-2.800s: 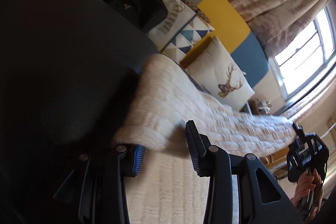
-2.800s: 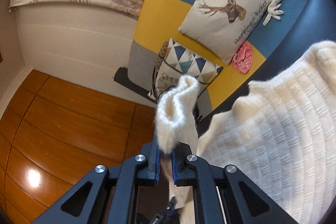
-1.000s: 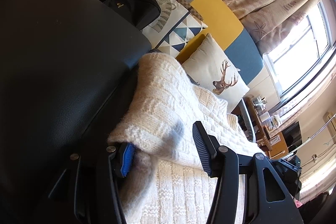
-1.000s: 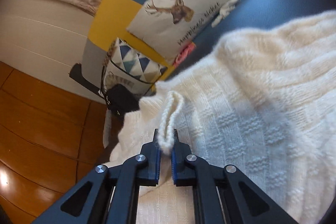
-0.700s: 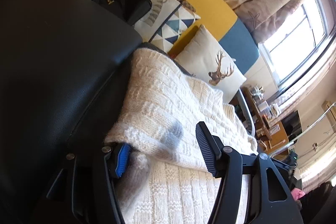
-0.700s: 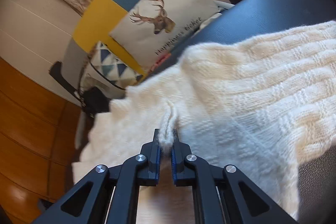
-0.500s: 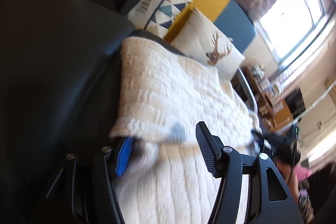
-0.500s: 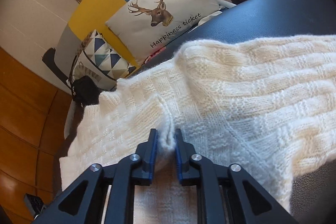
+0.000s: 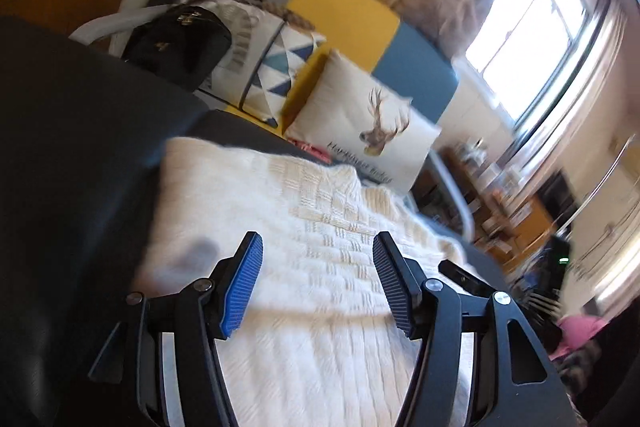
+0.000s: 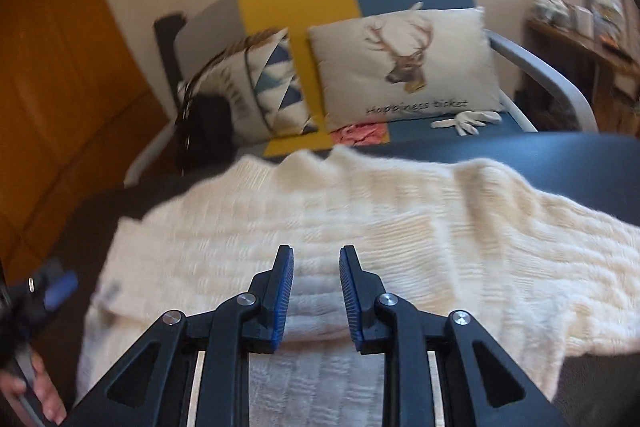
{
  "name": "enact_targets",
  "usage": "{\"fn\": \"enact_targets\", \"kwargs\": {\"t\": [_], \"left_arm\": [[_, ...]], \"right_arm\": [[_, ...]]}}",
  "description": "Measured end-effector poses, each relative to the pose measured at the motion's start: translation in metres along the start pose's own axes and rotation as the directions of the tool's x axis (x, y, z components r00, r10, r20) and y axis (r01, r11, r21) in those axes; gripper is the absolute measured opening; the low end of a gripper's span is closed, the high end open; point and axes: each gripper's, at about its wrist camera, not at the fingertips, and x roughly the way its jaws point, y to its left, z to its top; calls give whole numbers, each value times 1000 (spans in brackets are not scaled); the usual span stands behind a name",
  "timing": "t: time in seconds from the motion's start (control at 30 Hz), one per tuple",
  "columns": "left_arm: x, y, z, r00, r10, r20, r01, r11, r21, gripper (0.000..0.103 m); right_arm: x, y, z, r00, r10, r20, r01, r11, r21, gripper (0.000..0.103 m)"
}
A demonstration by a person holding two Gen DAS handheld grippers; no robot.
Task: Fold clothes
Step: 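Press the folded sleeve flat with both open grippers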
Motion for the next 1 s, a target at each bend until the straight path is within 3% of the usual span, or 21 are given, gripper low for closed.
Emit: {"fn": "enact_targets", "kwargs": {"t": [0.07,0.17,0.27,0.37,0.5,0.67,0.77,0.9,1.0], "left_arm": [[27,-2,4,999,20,-34,-20,1000,-11,61],[54,16,0,988,136,-74,-138,990,-25,61],[59,34,-3,988,146,-47,-147,989,-24,60],[65,38,1,990,126,-62,-125,992,15,60],[70,49,11,993,87,-74,-85,996,22,59],[69,54,14,994,70,-80,-69,997,16,58],[65,38,13,985,151,-83,-147,988,57,58],[53,13,6,987,162,3,-162,984,72,59],[65,6,-2,983,183,-28,-180,979,91,61]], "right_arm": [[11,8,-1,1000,-5,-29,4,1000,-14,25],[25,10,-2,996,-71,-50,69,996,-55,25],[40,6,-6,987,-133,-89,124,987,-99,24],[45,4,-10,985,-152,-83,144,985,-98,25],[53,25,-11,963,-256,-80,242,959,-147,27],[58,40,-14,955,-293,-52,281,946,-161,27],[55,32,-12,967,-246,-59,238,964,-123,28],[34,1,-5,996,-63,-57,67,995,72,29],[22,-14,-6,998,-54,-29,58,987,150,31]]}}
